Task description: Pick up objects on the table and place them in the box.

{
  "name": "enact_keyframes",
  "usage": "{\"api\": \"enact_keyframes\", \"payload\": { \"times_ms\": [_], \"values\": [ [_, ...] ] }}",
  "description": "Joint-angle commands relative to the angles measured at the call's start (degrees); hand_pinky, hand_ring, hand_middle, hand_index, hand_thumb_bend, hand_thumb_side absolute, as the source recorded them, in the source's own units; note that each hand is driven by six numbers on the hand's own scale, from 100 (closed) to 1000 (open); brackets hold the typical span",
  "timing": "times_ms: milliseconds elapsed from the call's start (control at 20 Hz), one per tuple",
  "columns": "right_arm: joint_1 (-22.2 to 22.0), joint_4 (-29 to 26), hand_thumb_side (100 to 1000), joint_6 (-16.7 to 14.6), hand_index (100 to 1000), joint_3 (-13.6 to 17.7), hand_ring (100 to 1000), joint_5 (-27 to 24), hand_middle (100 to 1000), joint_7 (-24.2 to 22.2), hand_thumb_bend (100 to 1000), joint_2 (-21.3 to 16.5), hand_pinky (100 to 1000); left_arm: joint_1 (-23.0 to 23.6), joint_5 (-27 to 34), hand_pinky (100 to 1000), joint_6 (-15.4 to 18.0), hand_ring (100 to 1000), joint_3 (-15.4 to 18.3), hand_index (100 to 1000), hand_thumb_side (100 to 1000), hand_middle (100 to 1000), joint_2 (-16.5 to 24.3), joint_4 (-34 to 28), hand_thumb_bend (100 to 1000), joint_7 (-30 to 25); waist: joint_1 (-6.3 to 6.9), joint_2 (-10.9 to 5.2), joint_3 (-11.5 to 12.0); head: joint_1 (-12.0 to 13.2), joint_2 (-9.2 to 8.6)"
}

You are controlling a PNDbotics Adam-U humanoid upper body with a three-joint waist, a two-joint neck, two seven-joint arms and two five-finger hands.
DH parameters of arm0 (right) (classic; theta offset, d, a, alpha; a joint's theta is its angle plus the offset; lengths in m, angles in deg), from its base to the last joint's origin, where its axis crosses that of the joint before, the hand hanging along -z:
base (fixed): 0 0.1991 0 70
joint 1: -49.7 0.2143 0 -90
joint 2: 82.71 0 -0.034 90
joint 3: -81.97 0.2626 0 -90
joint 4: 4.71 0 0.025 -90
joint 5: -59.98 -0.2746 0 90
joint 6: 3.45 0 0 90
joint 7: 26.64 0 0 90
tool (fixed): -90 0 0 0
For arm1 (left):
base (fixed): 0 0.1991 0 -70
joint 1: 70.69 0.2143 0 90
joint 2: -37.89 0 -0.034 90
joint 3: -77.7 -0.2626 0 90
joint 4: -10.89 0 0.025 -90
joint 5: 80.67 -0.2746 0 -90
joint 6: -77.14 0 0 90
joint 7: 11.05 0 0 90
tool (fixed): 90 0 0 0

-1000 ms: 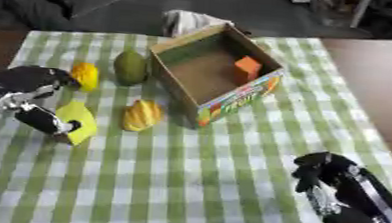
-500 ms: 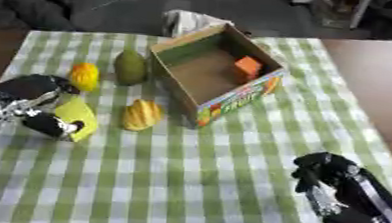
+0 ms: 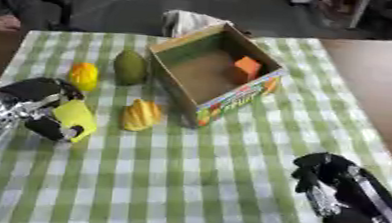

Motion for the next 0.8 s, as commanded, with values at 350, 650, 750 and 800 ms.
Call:
{"api": "enact_keyframes", "payload": {
  "times_ms": [350, 650, 750, 800],
  "values": [
    [0.19, -0.42, 316, -0.13, 691, -0.02, 465, 0.37, 523, -0.09, 100, -0.70, 694, -2.03, 5.32, 514, -0.91, 496, 2.24, 786, 230, 615, 1.99, -6.00, 138, 4.63, 0.03, -0.70, -0.03, -0.03, 0.27],
    [0.10, -0.30, 317, -0.13, 691, -0.24, 465, 0.30, 524, -0.28, 100, -0.75, 694, -9.59, 11.21, 517, 0.21, 495, 0.91, 786, 215, 612, 4.14, -8.88, 131, 3.44, 0.12, -0.90, -0.28, 0.04, 0.27],
    [0.08, -0.25, 318, -0.14, 691, -0.35, 465, 0.26, 524, -0.41, 100, -0.74, 694, -13.52, 11.84, 522, 1.00, 501, -0.96, 791, 220, 619, 3.76, -7.47, 158, 2.45, 0.11, -0.96, -0.61, 0.09, 0.27],
    [0.09, -0.25, 318, -0.15, 691, -0.41, 465, 0.23, 524, -0.48, 100, -0.75, 694, -15.73, 11.75, 525, 1.65, 504, -2.14, 793, 287, 622, 3.26, -6.46, 143, 1.79, 0.07, -0.98, -0.85, 0.11, 0.27]
  ]
}}
